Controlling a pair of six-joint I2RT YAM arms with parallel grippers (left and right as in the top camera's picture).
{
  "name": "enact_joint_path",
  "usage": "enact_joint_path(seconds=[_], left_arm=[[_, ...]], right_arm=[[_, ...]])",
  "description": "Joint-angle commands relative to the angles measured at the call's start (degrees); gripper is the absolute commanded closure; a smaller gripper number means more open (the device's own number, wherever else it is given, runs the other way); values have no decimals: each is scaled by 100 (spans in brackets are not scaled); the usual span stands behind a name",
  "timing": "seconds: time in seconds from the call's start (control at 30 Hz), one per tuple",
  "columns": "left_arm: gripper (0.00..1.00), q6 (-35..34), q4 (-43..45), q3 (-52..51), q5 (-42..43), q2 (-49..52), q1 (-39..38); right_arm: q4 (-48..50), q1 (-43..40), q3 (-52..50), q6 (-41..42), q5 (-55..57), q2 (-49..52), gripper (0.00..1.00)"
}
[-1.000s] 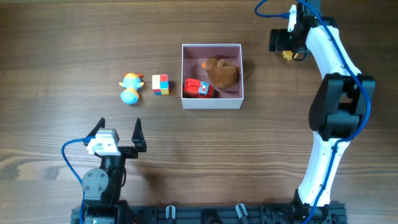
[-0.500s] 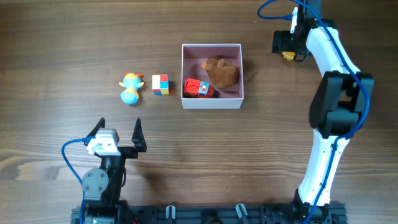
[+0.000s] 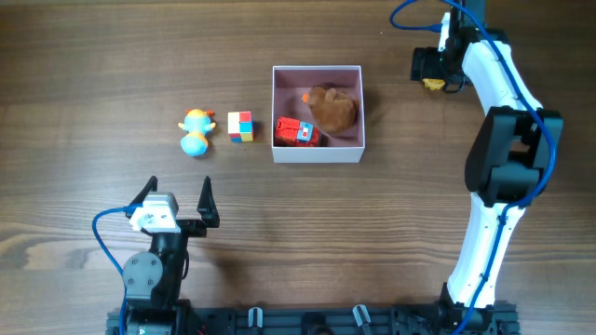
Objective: Pack container
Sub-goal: 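Move the right gripper to the yellow round toy and grasp it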
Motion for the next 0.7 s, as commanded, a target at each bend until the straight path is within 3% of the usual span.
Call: enact_joint_path(seconds=[0.0,0.37,0.47,0.5,0.67], left_arm=[[0,94,-46,-7,111,-52,55],[0,94,-46,-7,111,-52,55],[0,94,-46,-7,111,-52,55],[0,94,-46,-7,114,-52,55],[0,94,-46,-7,111,-52,55]], right_arm=[[-42,-13,109,87,-55,258,0],[15,-20,74,79,-50,332,1],[76,-20,74,83,-48,332,21],[76,-22,74,83,-48,332,22],[59,-20,74,90,-46,332,45]])
